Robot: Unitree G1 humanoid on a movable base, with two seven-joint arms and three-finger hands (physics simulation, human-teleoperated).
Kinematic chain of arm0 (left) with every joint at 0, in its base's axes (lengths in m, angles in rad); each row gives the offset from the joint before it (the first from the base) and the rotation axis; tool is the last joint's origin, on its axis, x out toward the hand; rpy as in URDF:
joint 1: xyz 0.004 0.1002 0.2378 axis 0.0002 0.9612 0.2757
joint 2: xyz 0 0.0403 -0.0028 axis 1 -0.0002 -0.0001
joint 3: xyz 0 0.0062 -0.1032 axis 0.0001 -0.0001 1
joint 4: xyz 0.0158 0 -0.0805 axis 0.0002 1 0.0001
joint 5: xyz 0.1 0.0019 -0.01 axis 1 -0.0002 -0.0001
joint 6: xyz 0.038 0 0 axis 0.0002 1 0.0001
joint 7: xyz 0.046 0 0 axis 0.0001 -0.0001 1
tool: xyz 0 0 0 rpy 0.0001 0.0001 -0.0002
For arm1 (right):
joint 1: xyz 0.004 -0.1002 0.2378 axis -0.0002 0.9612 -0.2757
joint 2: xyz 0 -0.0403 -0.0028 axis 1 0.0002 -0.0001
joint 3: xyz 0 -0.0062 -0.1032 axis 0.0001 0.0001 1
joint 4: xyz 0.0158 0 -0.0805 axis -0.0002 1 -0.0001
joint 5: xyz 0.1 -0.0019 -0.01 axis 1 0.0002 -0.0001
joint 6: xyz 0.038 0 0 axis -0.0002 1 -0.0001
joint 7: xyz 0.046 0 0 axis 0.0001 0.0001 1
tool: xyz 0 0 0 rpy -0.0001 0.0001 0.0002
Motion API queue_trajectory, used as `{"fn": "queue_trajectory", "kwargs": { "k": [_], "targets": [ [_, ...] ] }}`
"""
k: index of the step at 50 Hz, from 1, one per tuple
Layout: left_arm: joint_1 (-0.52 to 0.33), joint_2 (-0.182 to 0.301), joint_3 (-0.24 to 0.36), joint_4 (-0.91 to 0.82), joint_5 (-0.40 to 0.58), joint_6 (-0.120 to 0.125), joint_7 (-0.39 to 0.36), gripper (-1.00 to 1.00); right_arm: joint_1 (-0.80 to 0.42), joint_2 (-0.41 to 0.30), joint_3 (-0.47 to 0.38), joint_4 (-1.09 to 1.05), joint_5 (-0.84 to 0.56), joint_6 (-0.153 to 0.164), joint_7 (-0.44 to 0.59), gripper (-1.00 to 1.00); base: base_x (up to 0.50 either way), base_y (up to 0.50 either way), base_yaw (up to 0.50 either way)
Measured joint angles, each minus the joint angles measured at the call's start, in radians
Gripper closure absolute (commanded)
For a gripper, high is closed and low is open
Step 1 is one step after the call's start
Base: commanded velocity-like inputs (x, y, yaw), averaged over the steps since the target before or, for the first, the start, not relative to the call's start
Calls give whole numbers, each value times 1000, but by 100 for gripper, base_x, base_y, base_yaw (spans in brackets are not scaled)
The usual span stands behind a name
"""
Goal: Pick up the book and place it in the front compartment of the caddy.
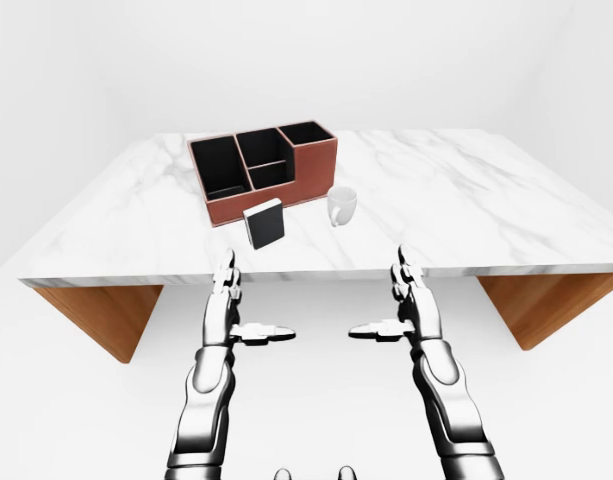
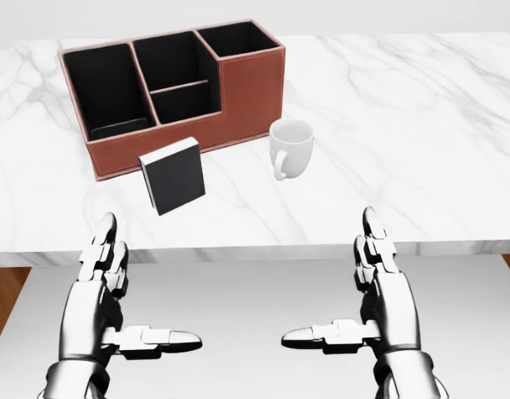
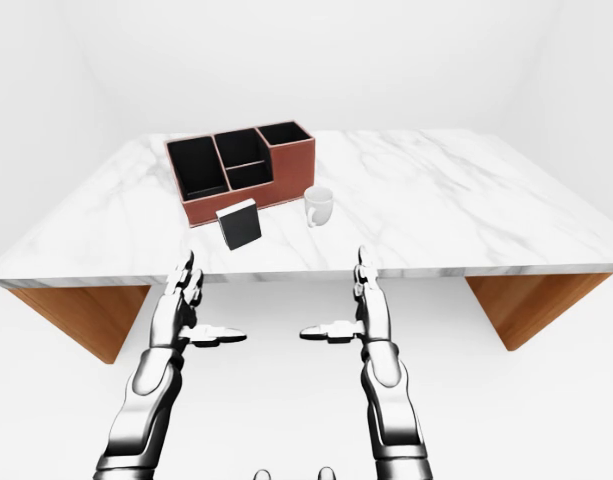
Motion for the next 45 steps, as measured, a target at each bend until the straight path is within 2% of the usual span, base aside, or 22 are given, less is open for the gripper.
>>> {"fn": "queue_trajectory", "kwargs": {
  "k": [9, 18, 38, 45],
  "targets": [
    [4, 8, 17, -33, -10, 27, -16, -100, 10, -8, -15, -38, 12, 30, 18, -100, 0, 0, 0],
    [10, 16, 32, -104, -17, 80, -25, -100, 21, -11, -24, -101, 17, 81, 26, -100, 0, 0, 0],
    [16, 29, 73, -325, -32, 80, -46, -99, 36, -17, -48, -315, 13, 81, 28, -100, 0, 0, 0],
    [12, 34, 91, -379, -43, 80, -54, -100, 46, -18, -54, -403, 22, 81, 43, -100, 45, 0, 0]
  ]
}}
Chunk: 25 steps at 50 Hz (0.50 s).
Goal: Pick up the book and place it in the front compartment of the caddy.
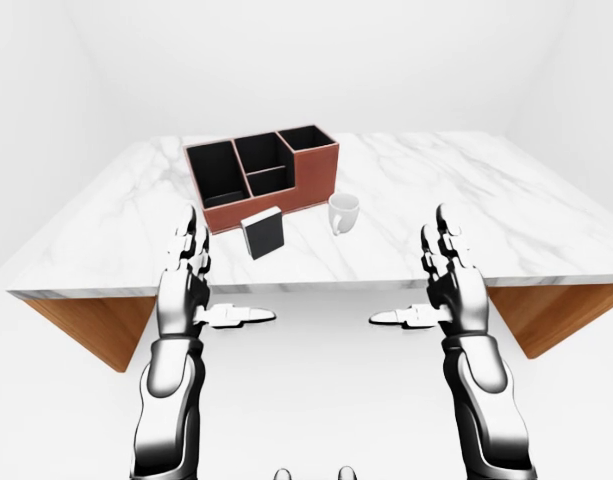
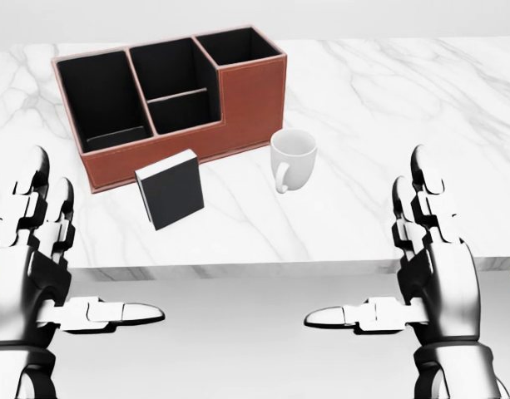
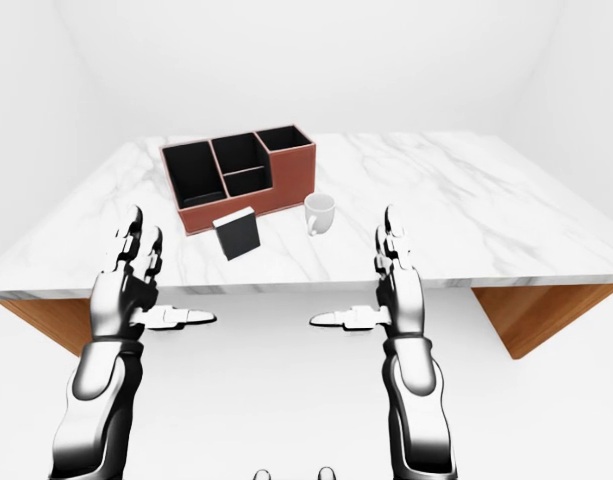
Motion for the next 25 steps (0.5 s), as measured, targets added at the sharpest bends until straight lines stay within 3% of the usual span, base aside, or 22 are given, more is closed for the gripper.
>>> {"fn": "queue_trajectory", "kwargs": {
  "k": [14, 20, 25],
  "targets": [
    [-6, 5, 17, -54, -9, 0, -7, -100, 5, 1, -5, -68, -3, 0, 12, -100, 50, 0, 0],
    [-12, 5, 19, -59, -9, 0, -9, -100, -2, 1, -9, -64, -2, 0, 12, -100, 0, 0, 0],
    [-9, -2, 17, -64, -11, 0, -12, -100, 5, -5, -10, -64, -6, 0, 14, -100, 0, 49, 0]
  ]
}}
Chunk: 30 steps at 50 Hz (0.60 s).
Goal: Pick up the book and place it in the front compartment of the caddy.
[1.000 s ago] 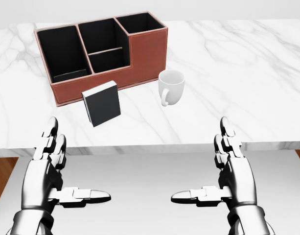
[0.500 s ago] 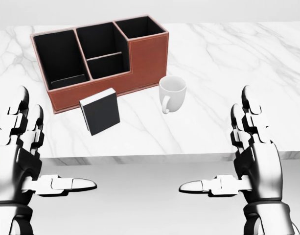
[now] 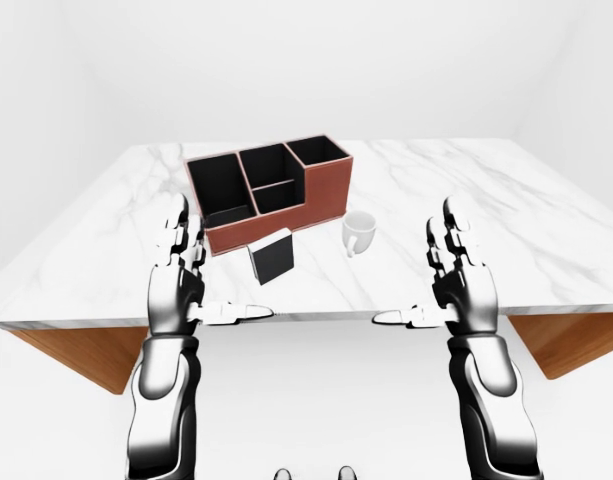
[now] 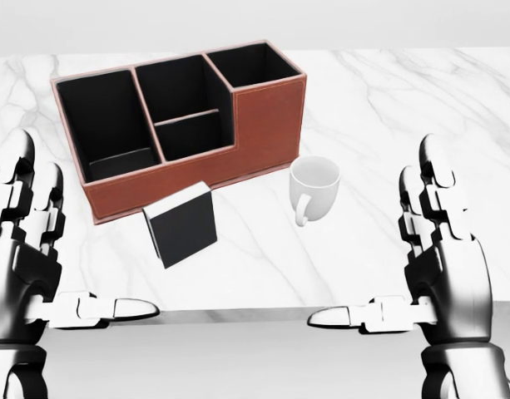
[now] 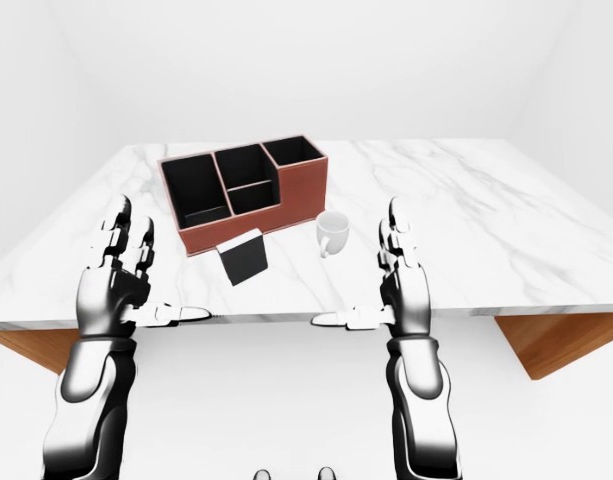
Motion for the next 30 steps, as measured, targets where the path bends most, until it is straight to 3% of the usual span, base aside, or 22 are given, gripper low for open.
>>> {"fn": "queue_trajectory", "kwargs": {
  "k": [17, 30],
  "targets": [
    [5, 5, 3, -6, 1, 0, -1, -100, 11, 6, 7, -5, -6, 0, 13, -100, 0, 50, 0],
    [3, 7, 6, -2, 1, 0, -1, -100, -2, 6, 9, 20, -24, 0, 2, -100, 0, 2, 0]
  ]
}}
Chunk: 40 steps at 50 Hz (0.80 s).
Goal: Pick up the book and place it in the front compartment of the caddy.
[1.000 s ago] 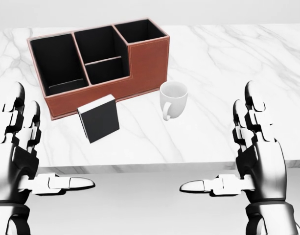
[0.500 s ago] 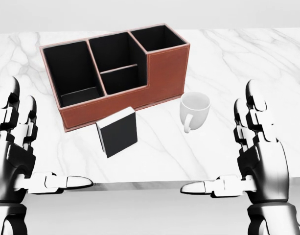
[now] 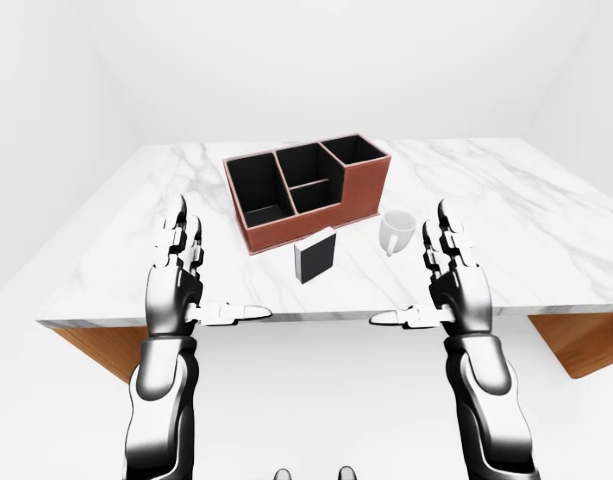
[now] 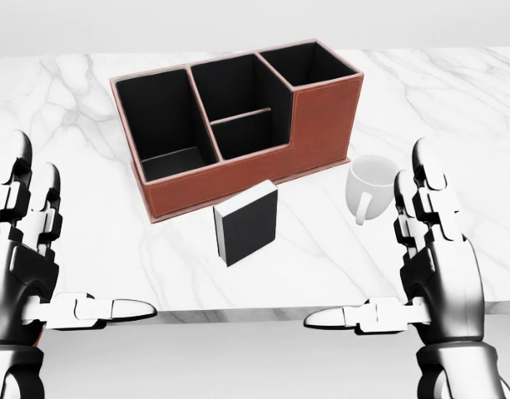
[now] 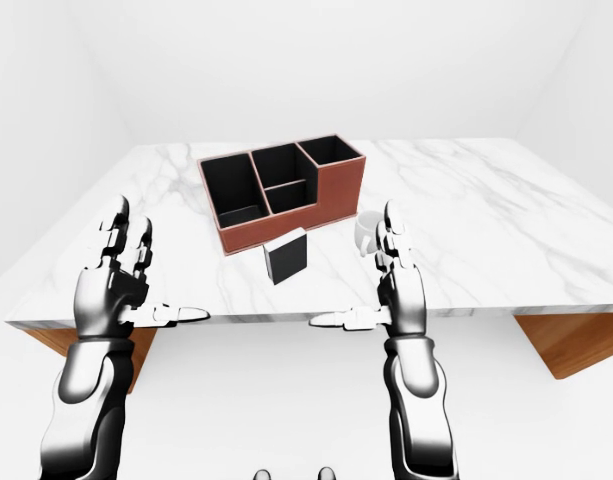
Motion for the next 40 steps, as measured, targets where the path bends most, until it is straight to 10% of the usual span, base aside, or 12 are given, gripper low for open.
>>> {"fn": "queue_trajectory", "kwargs": {
  "k": [40],
  "targets": [
    [3, 1, 4, -22, -6, 0, -3, -100, 15, 0, 5, -41, -7, 0, 13, -100, 35, 0, 0]
  ]
}}
